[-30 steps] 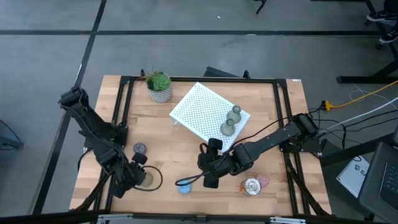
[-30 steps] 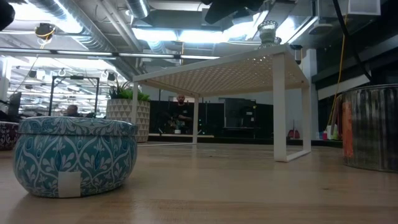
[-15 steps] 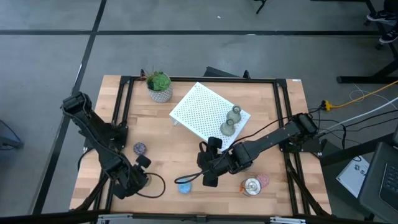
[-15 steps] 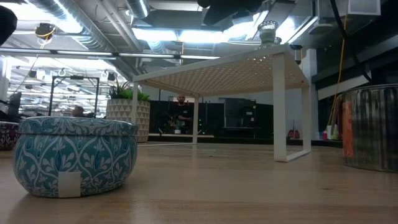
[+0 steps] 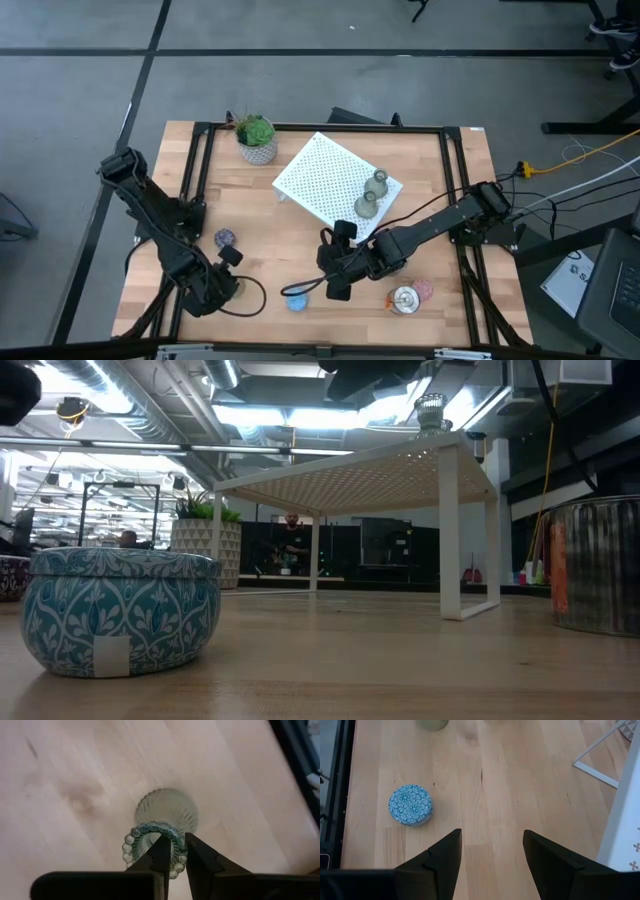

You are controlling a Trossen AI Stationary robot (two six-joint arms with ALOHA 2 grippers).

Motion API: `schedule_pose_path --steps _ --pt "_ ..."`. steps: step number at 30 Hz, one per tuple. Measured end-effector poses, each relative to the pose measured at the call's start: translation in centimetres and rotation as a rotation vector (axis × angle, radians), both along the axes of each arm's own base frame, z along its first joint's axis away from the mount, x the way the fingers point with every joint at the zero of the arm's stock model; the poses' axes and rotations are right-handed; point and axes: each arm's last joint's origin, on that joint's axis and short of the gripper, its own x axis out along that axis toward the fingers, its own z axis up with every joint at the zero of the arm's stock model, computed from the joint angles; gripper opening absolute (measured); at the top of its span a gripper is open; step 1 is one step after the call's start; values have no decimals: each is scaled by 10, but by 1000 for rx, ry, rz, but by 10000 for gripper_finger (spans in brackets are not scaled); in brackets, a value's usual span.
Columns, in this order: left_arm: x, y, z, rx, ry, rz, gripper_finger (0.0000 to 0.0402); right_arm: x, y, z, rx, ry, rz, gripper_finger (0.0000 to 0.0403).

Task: Pick & Place candle stick holders
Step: Put the green vase on the shelf aligned with the other green vase

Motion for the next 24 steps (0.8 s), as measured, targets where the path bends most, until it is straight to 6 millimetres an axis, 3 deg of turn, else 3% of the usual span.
schedule_pose_path --steps 11,24 --pt "19 8 39 -8 -18 13 21 -1 2 0 -3 3 13 215" --pt "24 59 90 -115 -272 112 21 -28 32 -2 -163 46 100 215"
